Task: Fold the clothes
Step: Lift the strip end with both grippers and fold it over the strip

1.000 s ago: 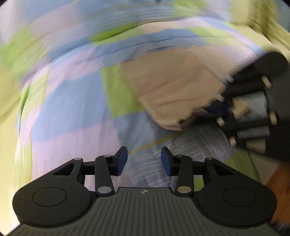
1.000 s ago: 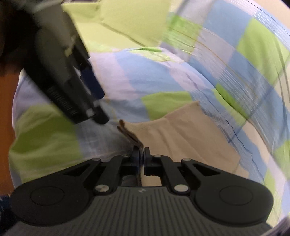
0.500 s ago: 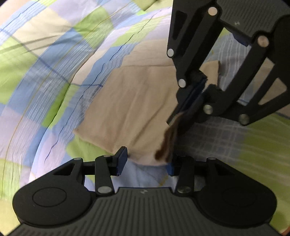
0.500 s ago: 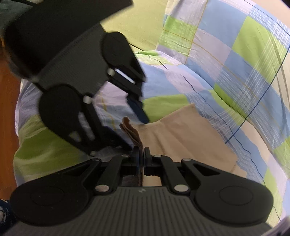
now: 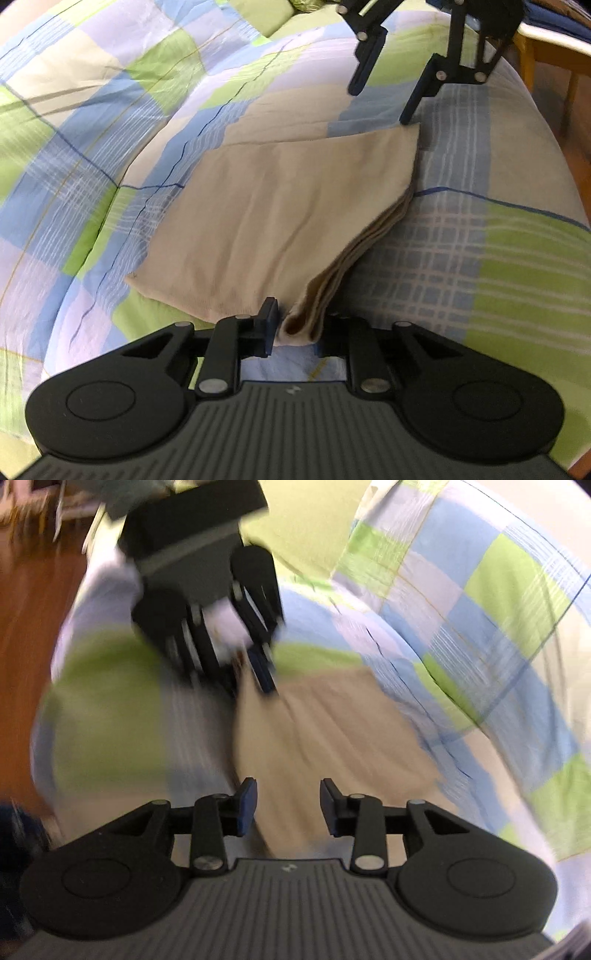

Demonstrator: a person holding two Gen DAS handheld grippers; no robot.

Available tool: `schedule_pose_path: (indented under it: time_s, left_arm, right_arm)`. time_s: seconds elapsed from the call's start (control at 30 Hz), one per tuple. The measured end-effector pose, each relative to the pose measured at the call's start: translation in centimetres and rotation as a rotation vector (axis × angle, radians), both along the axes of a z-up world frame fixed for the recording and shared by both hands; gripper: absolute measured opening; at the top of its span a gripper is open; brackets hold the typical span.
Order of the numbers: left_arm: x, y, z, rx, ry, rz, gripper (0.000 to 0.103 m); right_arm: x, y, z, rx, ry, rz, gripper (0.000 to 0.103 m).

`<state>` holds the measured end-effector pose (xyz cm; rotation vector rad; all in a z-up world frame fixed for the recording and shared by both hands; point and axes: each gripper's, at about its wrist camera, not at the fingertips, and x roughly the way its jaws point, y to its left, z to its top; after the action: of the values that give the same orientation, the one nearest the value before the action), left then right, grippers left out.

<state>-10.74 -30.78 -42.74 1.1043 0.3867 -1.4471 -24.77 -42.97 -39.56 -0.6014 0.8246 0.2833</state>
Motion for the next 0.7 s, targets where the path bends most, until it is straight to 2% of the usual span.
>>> schedule_pose_path:
  time_s: [0.07, 0.2, 0.33, 0.5, 0.6, 0.7]
  left_arm:
    - [0.1, 0.0, 0.0, -0.007, 0.018, 0.024, 0.021]
    - [-0.1, 0.4, 0.3, -0.012, 0.016, 0.034, 0.021]
    - [0.0, 0.4, 0.2, -0.022, 0.024, 0.05, 0.021]
    - [0.0, 0.5, 0.1, -0.035, 0.02, 0.063, 0.021]
    - [0.1, 0.6, 0.1, -0.039, 0.019, 0.069, 0.021]
    - [-0.1, 0.7, -0.1, -0.046, 0.009, 0.065, 0.021]
  right_arm:
    - [-1.1, -2.0, -1.2, -0.09, 0.016, 0.076, 0.033]
    - [-1.2, -2.7, -2.2, -0.144, -0.016, 0.173, 0.036]
    - [-1.4, -2.3, -3.4, -0.199, -0.062, 0.334, 0.037]
    - [-2.2, -1.9, -4.2, -0.259, -0.167, 0.509, 0.036]
    - [-2.2, -1.9, -4.6, -0.272, -0.19, 0.554, 0.036]
    - [-2.4, -1.7, -5.3, -0.295, -0.201, 0.617, 0.028]
